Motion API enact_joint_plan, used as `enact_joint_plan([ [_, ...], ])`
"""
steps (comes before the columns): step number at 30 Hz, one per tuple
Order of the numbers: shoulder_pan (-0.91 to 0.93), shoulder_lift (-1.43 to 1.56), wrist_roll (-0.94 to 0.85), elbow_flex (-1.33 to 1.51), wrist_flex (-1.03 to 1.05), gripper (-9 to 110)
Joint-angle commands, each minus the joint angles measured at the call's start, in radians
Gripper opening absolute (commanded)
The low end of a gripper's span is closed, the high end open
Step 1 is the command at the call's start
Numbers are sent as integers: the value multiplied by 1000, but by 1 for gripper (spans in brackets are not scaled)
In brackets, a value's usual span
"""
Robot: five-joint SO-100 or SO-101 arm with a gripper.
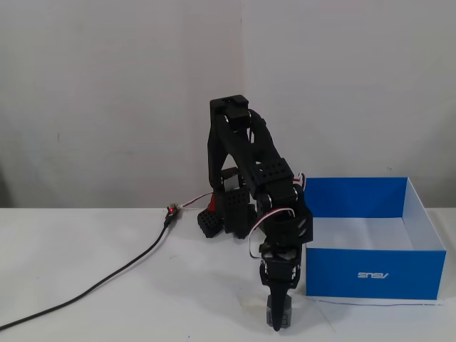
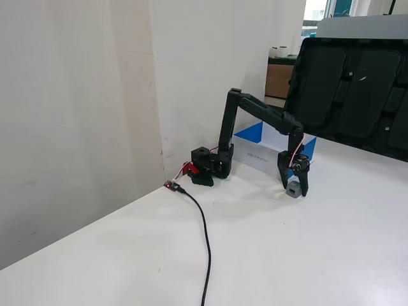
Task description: Pick the gray block and keep it in the box.
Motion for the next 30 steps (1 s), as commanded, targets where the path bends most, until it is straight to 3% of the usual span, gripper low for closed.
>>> enact_joint_plan([
  [1,-2,14,9,-64,-9,17],
  [15,20,52,-5,-81,-5,9],
  [30,20,242,-115,-411,313,9],
])
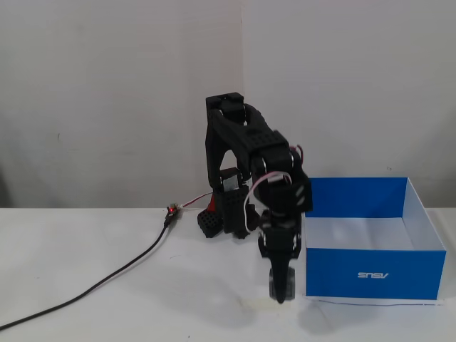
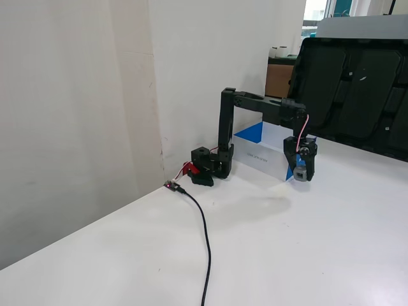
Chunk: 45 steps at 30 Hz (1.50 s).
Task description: Pick the gray block and keep it in the box.
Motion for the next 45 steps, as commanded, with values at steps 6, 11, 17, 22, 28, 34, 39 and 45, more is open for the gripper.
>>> enact_joint_plan([
  [6,-89,120,-176,-357,206,8],
  [11,-212,135,-265,-425,275,7],
  [17,-408,195,-291,-425,301,8],
  [22,-588,209,-278,-419,314,7],
  [28,-716,192,-273,-390,308,19],
  [34,-752,173,-273,-368,305,26],
  [39,-742,190,-285,-342,308,20],
  [45,-615,299,-379,-241,308,9],
])
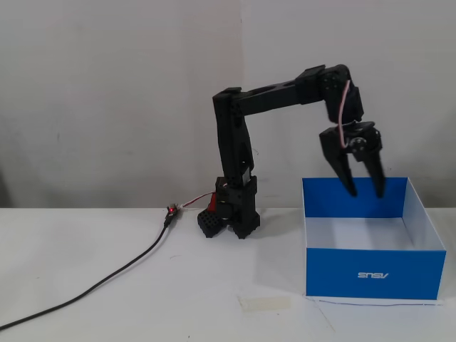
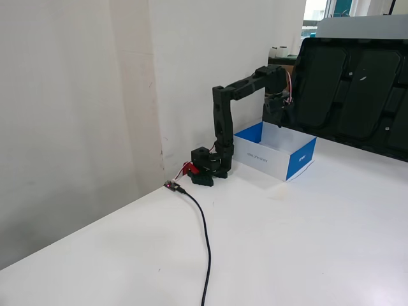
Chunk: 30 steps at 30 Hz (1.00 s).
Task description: Pick the gray block and keep it in the box.
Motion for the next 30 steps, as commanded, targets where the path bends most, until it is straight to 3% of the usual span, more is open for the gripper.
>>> enact_joint_plan([
  [1,109,169,-75,46,-5,9],
  [17,850,407,-290,319,-152,4],
  [30,1103,618,-273,713,-445,3],
])
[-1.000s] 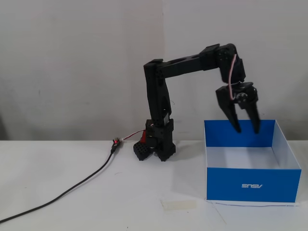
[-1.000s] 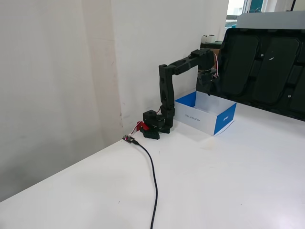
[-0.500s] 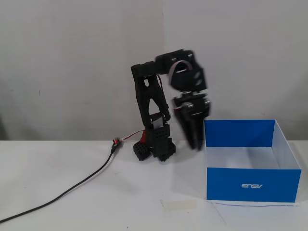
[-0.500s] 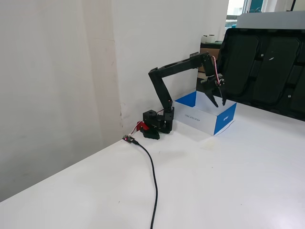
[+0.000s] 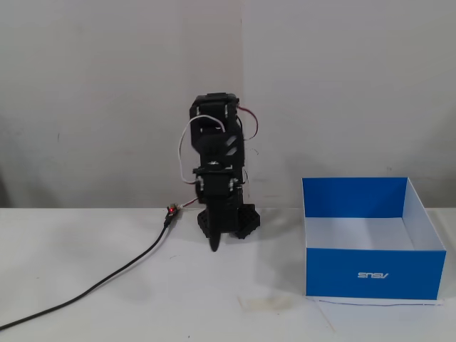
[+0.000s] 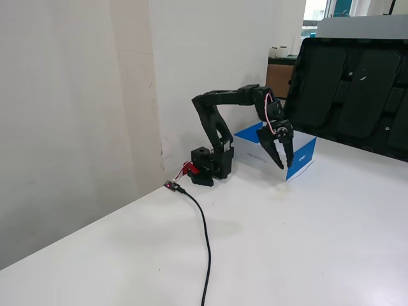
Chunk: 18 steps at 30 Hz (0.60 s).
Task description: Pick the gray block and keep it in the box.
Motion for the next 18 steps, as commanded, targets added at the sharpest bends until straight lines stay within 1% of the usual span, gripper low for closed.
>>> enact_joint_plan([
  [1,38,147,8,104,-109,3],
  [3,44,195,8,170,-146,0],
  [11,52,388,23,437,-319,0],
  [18,84,422,77,577,-357,0],
])
